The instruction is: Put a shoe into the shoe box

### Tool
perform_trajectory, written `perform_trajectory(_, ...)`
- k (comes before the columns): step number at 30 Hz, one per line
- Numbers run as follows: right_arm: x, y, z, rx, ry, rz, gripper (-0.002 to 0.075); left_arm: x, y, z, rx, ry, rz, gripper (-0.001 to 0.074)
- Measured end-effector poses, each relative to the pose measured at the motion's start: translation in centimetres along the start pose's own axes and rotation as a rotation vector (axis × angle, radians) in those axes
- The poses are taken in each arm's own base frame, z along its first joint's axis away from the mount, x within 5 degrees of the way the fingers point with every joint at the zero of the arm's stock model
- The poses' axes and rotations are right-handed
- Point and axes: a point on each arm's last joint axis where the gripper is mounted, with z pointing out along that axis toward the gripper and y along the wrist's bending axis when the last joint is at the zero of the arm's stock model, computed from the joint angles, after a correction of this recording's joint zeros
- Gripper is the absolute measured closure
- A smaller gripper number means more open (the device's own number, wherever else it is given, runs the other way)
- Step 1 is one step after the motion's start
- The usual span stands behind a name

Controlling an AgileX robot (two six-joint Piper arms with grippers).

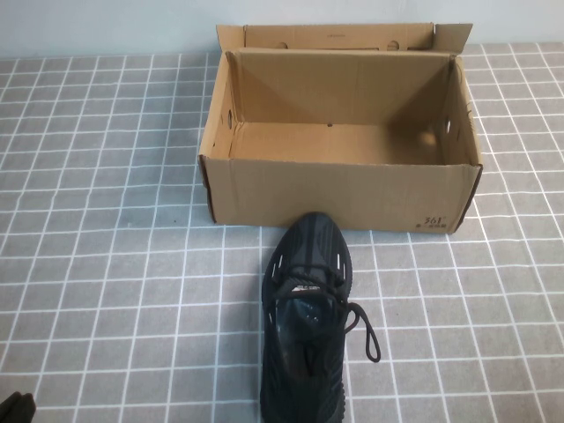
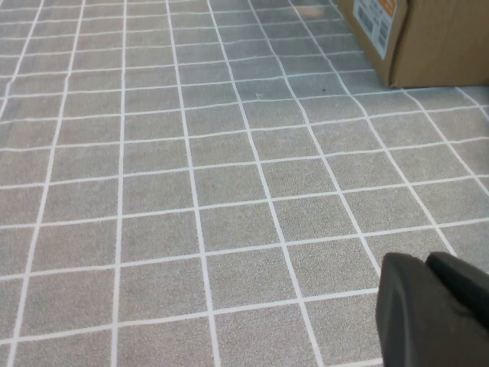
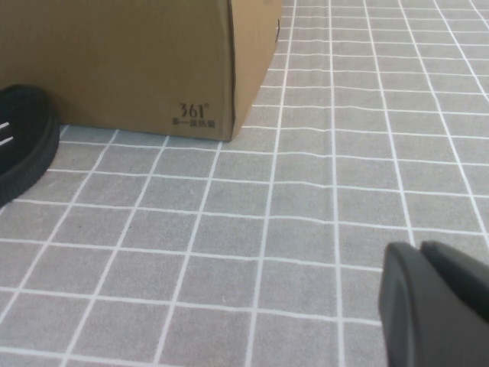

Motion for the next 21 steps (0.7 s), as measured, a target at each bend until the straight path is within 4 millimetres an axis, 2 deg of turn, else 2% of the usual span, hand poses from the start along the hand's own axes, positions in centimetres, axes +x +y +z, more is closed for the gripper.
perform_trajectory(15,-0.3,0.0,0.0,-0.004,-0.029,0.025,0.0742,0.0,0.0,0.0,0.0,0.0,0.0,0.0736)
perform_trajectory(21,-1.6,0.3,-0.1,-0.066,-0.169,0.334,0.0742,0.0,0.0,0.0,0.0,0.0,0.0,0.0736)
